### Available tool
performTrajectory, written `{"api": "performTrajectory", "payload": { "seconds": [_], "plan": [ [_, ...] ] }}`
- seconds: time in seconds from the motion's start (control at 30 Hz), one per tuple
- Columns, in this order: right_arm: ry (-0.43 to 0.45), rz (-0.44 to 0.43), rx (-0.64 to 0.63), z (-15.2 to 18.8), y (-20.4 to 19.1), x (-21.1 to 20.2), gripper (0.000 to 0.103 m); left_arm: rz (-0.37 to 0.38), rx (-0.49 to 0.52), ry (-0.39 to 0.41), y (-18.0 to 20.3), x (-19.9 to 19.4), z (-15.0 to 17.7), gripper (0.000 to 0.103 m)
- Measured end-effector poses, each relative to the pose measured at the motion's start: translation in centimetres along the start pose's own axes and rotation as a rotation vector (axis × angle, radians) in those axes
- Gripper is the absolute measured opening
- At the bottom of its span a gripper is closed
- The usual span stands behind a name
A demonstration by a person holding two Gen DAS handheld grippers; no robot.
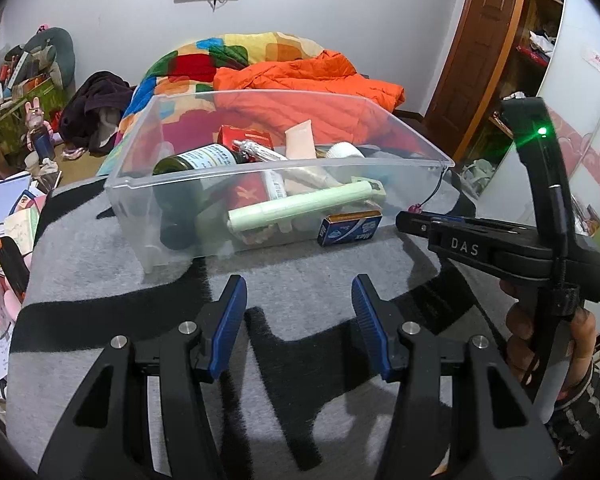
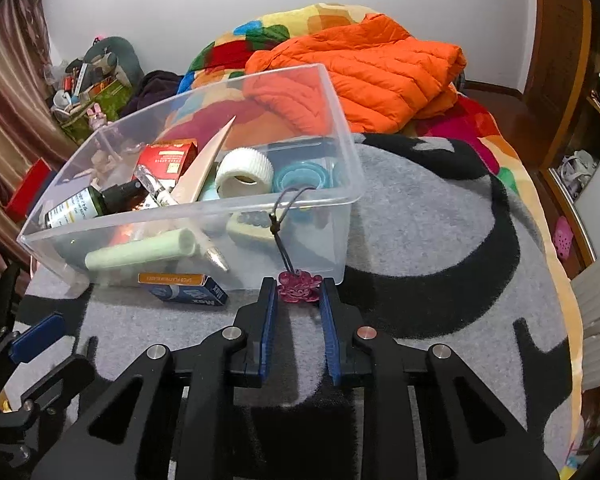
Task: Organize objects
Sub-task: 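Grasp the pink charm with the right gripper while the left gripper grasps the blue box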
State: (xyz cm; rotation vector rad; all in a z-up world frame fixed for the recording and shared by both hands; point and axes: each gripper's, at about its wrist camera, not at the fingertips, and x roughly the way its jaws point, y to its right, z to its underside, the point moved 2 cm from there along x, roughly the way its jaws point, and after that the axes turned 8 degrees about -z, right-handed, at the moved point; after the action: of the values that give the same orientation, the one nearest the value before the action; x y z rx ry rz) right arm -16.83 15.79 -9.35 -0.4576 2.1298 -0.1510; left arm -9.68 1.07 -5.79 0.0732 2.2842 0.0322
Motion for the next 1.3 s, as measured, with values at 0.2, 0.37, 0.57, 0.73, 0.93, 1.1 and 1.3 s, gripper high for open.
{"api": "performTrajectory", "payload": {
  "seconds": [0.2,0.37,0.57,0.73,0.93,1.1,1.3],
  "plan": [
    [0.017,-0.039,-0.029,0.9,-0.2,-1.2,0.019,0.013,0.041,-0.040,2.1,1.1,-1.0,0.061],
    [0.046,-0.081,-0.026,1.0,0.7,-2.9,0.019,0.011,0.046,-0.091,3.9,2.9,-2.7,0.067],
    [0.095,-0.119,-0.018,0.3,1.9,-4.9,0.019,-0.002,-0.058,-0.170,4.6,5.7,-3.7,0.068],
    [0.093,-0.158,-0.022,0.5,2.2,-4.7,0.019,-0.032,-0.112,-0.191,4.9,6.6,-4.0,0.068],
    [0.091,-0.192,-0.016,0.7,2.7,-4.5,0.019,-0.058,-0.167,-0.205,4.9,7.3,-4.3,0.069],
    [0.091,-0.200,-0.015,0.9,2.9,-4.5,0.019,-0.077,-0.191,-0.190,5.0,7.1,-4.1,0.065],
    [0.084,-0.199,-0.027,1.1,2.5,-4.4,0.019,-0.064,-0.244,-0.185,4.1,6.7,-3.8,0.049]
  ]
}}
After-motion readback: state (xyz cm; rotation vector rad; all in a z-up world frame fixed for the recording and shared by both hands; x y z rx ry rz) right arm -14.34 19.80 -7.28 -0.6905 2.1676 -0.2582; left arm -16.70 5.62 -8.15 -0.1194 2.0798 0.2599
